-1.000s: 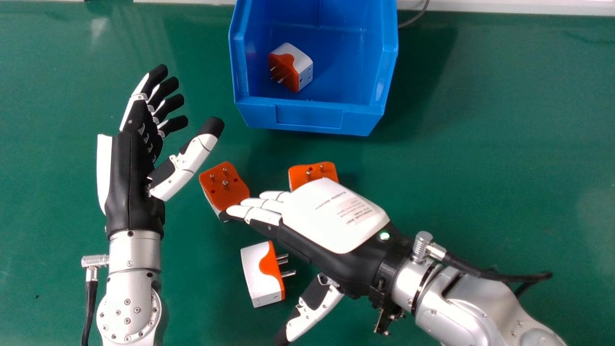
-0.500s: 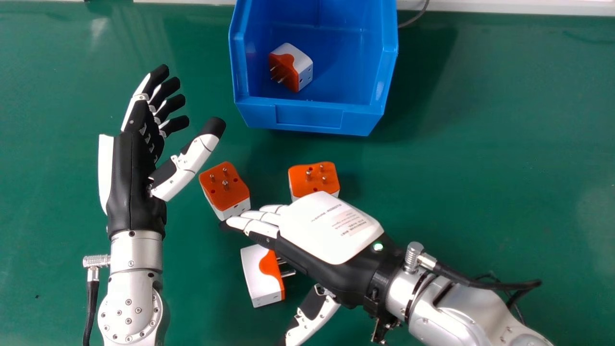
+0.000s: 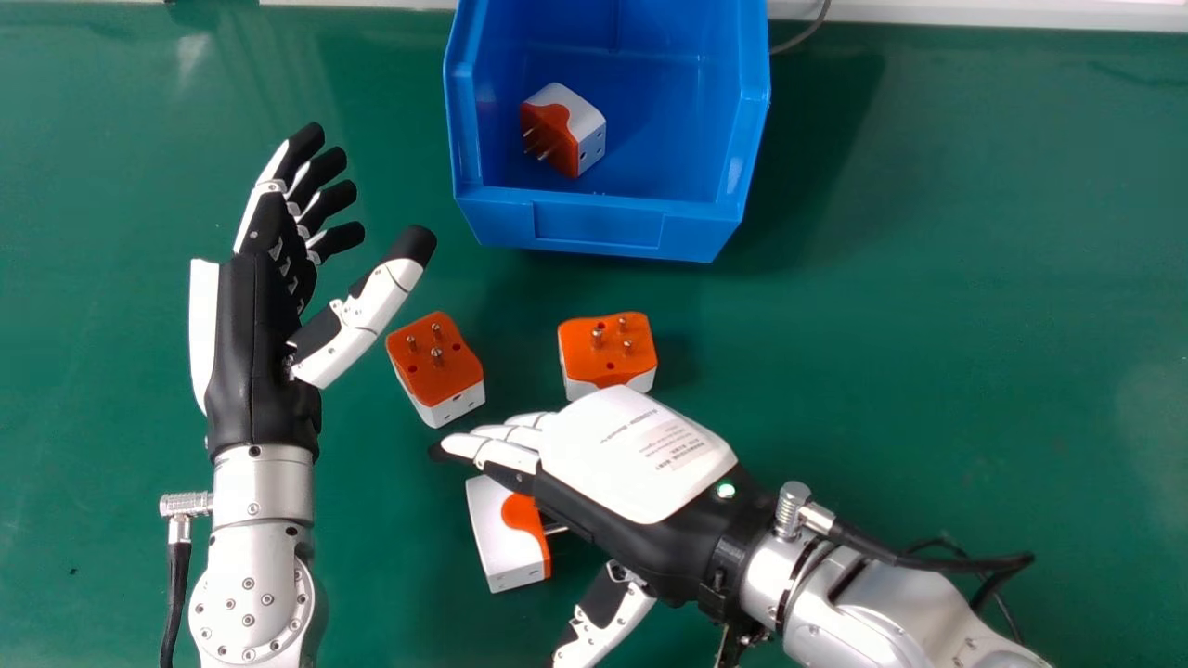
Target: Pick all objects and put in blue box
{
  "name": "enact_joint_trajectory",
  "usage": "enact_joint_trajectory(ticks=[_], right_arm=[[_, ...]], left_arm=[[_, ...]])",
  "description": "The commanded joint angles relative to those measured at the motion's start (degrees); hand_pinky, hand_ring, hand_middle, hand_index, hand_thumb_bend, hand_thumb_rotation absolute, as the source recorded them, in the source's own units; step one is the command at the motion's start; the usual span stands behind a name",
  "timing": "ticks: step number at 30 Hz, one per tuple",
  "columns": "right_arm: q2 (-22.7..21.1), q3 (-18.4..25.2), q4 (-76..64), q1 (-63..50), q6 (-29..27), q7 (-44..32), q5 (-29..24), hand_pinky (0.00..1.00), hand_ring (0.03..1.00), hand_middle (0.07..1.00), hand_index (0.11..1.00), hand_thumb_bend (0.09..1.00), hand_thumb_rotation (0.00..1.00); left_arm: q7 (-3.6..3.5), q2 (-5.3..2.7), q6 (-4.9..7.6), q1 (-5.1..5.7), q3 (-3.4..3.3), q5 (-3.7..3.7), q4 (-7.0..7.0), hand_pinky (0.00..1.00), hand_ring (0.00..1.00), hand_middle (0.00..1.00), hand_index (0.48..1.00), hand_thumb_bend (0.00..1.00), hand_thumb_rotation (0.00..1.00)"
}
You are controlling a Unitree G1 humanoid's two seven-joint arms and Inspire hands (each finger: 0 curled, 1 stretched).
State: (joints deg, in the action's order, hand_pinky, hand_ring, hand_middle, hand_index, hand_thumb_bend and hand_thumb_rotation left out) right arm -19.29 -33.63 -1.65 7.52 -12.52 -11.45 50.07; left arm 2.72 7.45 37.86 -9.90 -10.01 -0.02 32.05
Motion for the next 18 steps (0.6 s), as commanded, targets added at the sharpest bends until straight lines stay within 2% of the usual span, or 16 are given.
enact_joint_trajectory(ticks=[1,5,11,15,18], right_arm=[[0.7,-0.2,0.0,1.3,-1.0,1.4,0.1,0.67,0.855,0.869,0.883,0.814,0.29],[0.9,-0.4,1.1,2.2,-0.7,1.3,0.3,0.67,0.853,0.866,0.880,0.812,0.29],[1.0,-0.6,2.1,3.1,-0.5,0.9,0.5,0.67,0.852,0.865,0.876,0.806,0.29],[1.5,-0.8,3.3,3.7,-0.2,1.1,0.6,0.68,0.854,0.866,0.876,0.802,0.28],[1.9,-1.1,4.5,4.3,-0.2,1.2,0.8,0.68,0.858,0.870,0.876,0.794,0.27]], left_arm=[[0.06,-0.10,0.45,0.31,0.26,0.10,-1.80,0.77,0.83,0.87,0.873,0.77,0.36],[0.18,-0.33,0.02,0.70,0.38,0.01,-2.61,0.77,0.83,0.87,0.873,0.77,0.36],[-0.37,-0.58,-0.40,1.37,0.50,-0.49,-3.78,0.77,0.83,0.87,0.873,0.77,0.36],[-0.29,-0.53,-0.57,1.60,0.52,-0.21,-4.17,0.77,0.83,0.87,0.874,0.77,0.36],[-0.37,-0.54,-0.81,1.73,0.54,-0.27,-4.44,0.77,0.84,0.87,0.875,0.76,0.36]])
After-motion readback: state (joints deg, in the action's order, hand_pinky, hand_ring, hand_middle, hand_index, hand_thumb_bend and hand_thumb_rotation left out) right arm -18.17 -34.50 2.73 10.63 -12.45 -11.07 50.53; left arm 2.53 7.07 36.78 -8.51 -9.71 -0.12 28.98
